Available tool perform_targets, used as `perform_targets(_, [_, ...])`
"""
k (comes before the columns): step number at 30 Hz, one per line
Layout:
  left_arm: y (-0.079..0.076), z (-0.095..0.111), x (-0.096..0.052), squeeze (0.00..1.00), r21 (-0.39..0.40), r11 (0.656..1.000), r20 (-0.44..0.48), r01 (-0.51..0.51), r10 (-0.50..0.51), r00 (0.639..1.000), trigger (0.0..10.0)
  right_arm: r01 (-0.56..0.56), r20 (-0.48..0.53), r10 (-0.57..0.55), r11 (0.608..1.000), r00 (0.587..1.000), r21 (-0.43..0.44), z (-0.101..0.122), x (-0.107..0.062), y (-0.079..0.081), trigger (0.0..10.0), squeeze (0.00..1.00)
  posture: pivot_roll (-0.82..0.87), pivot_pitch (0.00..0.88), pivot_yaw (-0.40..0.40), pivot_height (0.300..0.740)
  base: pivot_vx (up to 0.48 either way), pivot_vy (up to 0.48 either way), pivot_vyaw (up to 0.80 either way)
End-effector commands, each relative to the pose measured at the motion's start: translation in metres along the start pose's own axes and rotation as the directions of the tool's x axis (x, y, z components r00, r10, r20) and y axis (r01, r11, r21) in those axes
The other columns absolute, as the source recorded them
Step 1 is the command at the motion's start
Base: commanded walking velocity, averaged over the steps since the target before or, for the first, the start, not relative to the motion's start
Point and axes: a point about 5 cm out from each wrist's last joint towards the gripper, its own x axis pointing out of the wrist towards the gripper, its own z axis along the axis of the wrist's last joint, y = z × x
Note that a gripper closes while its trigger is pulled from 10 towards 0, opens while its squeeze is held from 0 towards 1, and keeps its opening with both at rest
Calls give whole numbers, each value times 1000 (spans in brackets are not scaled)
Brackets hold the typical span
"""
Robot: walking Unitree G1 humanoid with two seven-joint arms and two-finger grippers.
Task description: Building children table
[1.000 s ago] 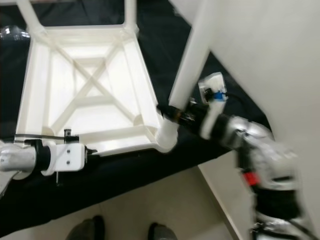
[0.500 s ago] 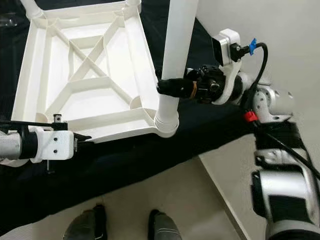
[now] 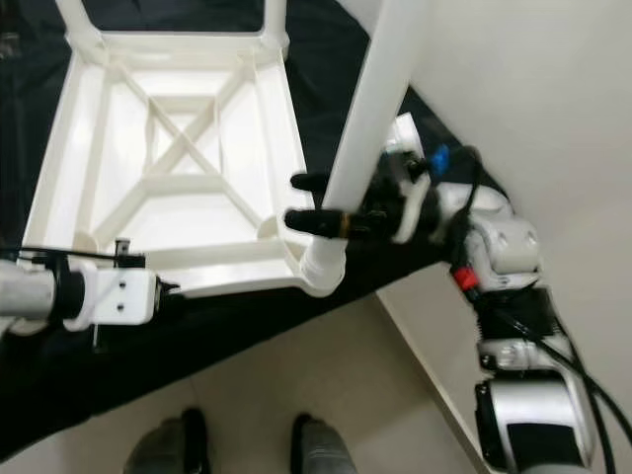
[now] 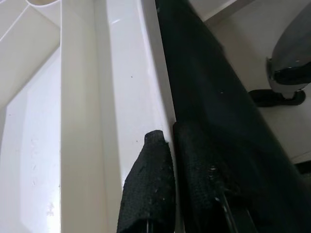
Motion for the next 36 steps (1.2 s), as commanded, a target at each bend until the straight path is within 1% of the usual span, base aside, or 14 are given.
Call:
perform_targets(1, [-3, 6, 10, 0, 22, 1000, 23, -16, 15, 1000, 10000, 101, -47, -102, 994, 994, -34, -7, 8, 8, 10000, 1000, -48, 212, -120, 740, 0, 0, 0])
perform_targets(9, [-1, 7, 15, 0, 28, 999, 30, -27, 26, 999, 10000, 472, -149, -464, 881, 874, 26, -48, 5, 32, 10000, 1000, -77, 197, -129, 740, 0, 0, 0])
perform_targets(10, [-1, 7, 16, 0, 28, 999, 32, -29, 28, 999, 10000, 523, -178, -509, 851, 842, 46, -58, 6, 39, 10000, 612, -79, 197, -129, 740, 0, 0, 0])
perform_targets(11, [-1, 7, 16, 0, 28, 999, 32, -29, 28, 999, 10000, 523, -178, -509, 851, 842, 46, -58, 6, 39, 10000, 612, -79, 197, -129, 740, 0, 0, 0])
perform_targets(12, [-1, 7, 17, 0, 28, 999, 33, -30, 29, 999, 10000, 547, -193, -529, 835, 827, 57, -62, 6, 44, 10000, 0, -79, 197, -129, 740, 0, 0, 0])
perform_targets(18, [-2, 9, 22, 0, 29, 999, 47, -29, 28, 998, 10000, 632, -160, -617, 772, 771, 68, -66, 21, 53, 9647, 0, -87, 189, -123, 740, 0, 0, 0])
perform_targets(19, [-2, 9, 22, 0, 30, 999, 49, -29, 28, 998, 10000, 660, -142, -647, 748, 749, 69, -63, 24, 52, 627, 0, -84, 188, -125, 740, 0, 0, 0])
perform_targets(21, [-2, 8, 21, 0, 32, 999, 49, -28, 26, 998, 10000, 686, -113, -677, 724, 727, 75, -57, 28, 51, 431, 0, -82, 188, -126, 740, 0, 0, 0])
perform_targets(22, [-2, 8, 21, 0, 32, 999, 49, -28, 26, 998, 10000, 686, -113, -677, 724, 727, 75, -57, 28, 51, 431, 0, -82, 188, -126, 740, 0, 0, 0])
perform_targets(23, [-2, 8, 21, 0, 32, 999, 49, -28, 26, 998, 10000, 708, -85, -703, 698, 706, 112, -51, 29, 51, 4941, 0, -82, 188, -126, 740, 0, 0, 0])
perform_targets(24, [-2, 8, 21, 0, 32, 999, 49, -28, 26, 998, 10000, 708, -85, -703, 698, 706, 112, -51, 29, 51, 4941, 0, -82, 188, -126, 740, 0, 0, 0])
perform_targets(26, [-2, 9, 23, 0, 31, 999, 50, -27, 25, 998, 10000, 718, -54, -718, 683, 694, 136, -45, 29, 51, 9686, 0, -82, 188, -126, 740, 0, 0, 0])
perform_targets(35, [-2, 11, 25, 0, 31, 999, 53, -22, 20, 998, 10000, 743, -26, -748, 653, 663, 150, -40, 32, 52, 9098, 0, -77, 191, -121, 740, 0, 0, 0])
perform_targets(36, [-3, 11, 25, 0, 31, 999, 54, -20, 19, 998, 10000, 738, -20, -745, 657, 667, 152, -39, 34, 52, 0, 0, -77, 192, -121, 740, 0, 0, 0])
